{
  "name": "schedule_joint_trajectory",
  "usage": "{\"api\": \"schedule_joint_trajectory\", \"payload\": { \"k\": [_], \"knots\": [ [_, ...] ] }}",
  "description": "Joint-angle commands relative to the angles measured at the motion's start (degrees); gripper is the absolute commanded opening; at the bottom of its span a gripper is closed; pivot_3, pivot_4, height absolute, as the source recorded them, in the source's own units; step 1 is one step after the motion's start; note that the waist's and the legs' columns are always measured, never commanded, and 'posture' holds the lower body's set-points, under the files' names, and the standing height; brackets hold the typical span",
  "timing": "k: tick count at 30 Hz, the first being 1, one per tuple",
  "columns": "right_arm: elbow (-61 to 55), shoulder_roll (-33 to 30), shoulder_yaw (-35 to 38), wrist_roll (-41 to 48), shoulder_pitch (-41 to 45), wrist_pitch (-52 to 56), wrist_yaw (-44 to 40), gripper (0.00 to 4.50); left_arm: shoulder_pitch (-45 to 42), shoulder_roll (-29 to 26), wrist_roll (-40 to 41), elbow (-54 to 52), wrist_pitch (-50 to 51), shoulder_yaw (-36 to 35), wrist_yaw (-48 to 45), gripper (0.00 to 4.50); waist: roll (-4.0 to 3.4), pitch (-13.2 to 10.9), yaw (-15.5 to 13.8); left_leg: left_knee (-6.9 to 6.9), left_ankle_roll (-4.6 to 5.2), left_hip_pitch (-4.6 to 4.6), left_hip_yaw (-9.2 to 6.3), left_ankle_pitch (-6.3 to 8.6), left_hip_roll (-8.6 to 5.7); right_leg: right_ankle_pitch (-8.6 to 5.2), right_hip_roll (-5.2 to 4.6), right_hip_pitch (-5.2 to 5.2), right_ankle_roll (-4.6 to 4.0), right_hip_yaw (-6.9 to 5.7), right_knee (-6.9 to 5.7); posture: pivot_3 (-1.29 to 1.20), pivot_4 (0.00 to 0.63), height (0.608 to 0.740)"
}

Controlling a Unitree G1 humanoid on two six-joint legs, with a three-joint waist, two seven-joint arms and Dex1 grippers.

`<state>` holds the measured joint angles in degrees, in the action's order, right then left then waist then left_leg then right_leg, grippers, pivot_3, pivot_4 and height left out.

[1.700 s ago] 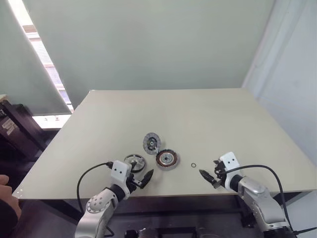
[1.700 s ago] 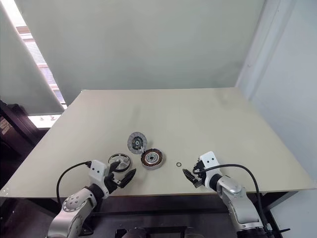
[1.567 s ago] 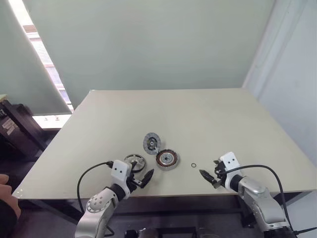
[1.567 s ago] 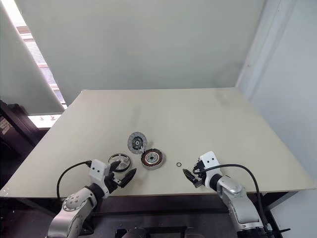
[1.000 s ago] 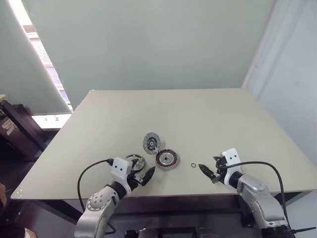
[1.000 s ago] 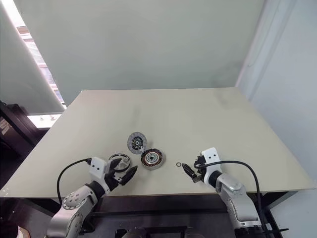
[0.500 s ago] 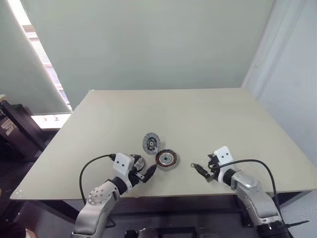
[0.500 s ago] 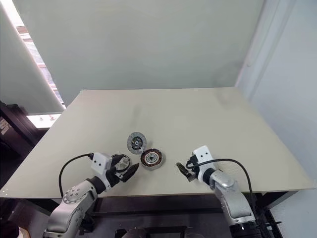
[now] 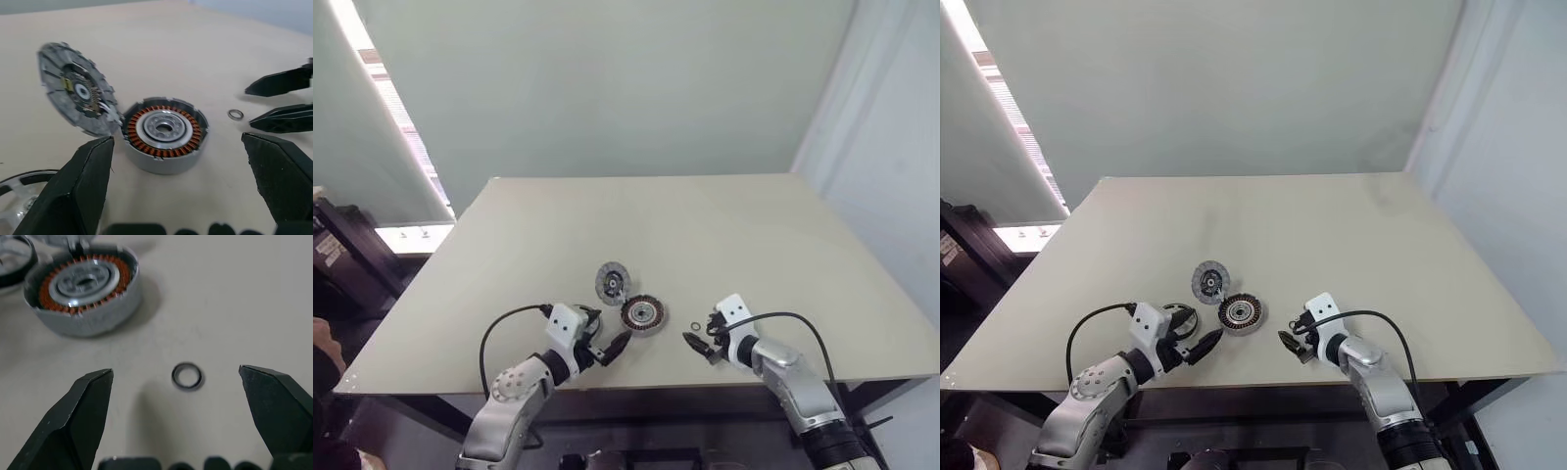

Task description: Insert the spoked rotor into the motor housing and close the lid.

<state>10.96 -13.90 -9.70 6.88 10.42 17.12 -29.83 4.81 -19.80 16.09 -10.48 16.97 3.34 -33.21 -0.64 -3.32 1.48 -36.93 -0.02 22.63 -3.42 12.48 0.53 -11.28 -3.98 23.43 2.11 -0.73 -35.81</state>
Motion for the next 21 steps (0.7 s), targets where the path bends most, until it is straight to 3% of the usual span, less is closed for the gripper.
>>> {"api": "schedule_joint_trajectory", "payload": {
  "k": [1, 16, 19, 21],
  "knots": [
    [1.1, 0.8, 0.6, -0.1, 1.9, -2.3, -0.1, 4.50, 0.2, -0.8, -0.4, -1.4, -0.1, 0.3, -0.6, 4.48, 0.00, 0.0, 0.0, 0.00, 0.00, 0.00, 0.00, 0.00, 0.00, 0.00, 0.00, 0.00, 0.00, 0.00, 0.00, 0.00, 0.000, 0.740],
    [8.8, 2.7, 1.9, -0.3, 3.8, -6.6, 0.8, 4.50, 0.5, -1.6, -0.6, -1.3, -0.3, 0.4, -1.0, 4.48, -0.01, 0.0, 0.0, -0.01, 0.01, -0.03, -0.01, -0.01, 0.01, 0.01, 0.03, -0.01, -0.01, 0.02, -0.04, 0.00, 0.000, 0.740],
    [9.5, 3.0, 1.9, -0.6, 3.8, -7.0, 0.9, 3.94, 0.3, -1.5, -0.7, -1.1, -0.4, 0.5, -1.1, 4.50, -0.01, 0.0, 0.1, -0.01, 0.01, -0.03, 0.00, -0.01, 0.01, 0.01, 0.02, -0.02, -0.01, 0.02, -0.03, 0.00, 0.000, 0.740],
    [9.8, 3.2, 1.9, -0.8, 3.7, -7.2, 1.0, 3.30, 0.3, -1.5, -0.7, -1.0, -0.5, 0.5, -1.1, 4.50, -0.01, 0.0, 0.1, -0.01, 0.01, -0.03, 0.00, -0.01, 0.01, 0.01, 0.02, -0.02, -0.01, 0.03, -0.04, 0.00, 0.000, 0.740]
  ]
}}
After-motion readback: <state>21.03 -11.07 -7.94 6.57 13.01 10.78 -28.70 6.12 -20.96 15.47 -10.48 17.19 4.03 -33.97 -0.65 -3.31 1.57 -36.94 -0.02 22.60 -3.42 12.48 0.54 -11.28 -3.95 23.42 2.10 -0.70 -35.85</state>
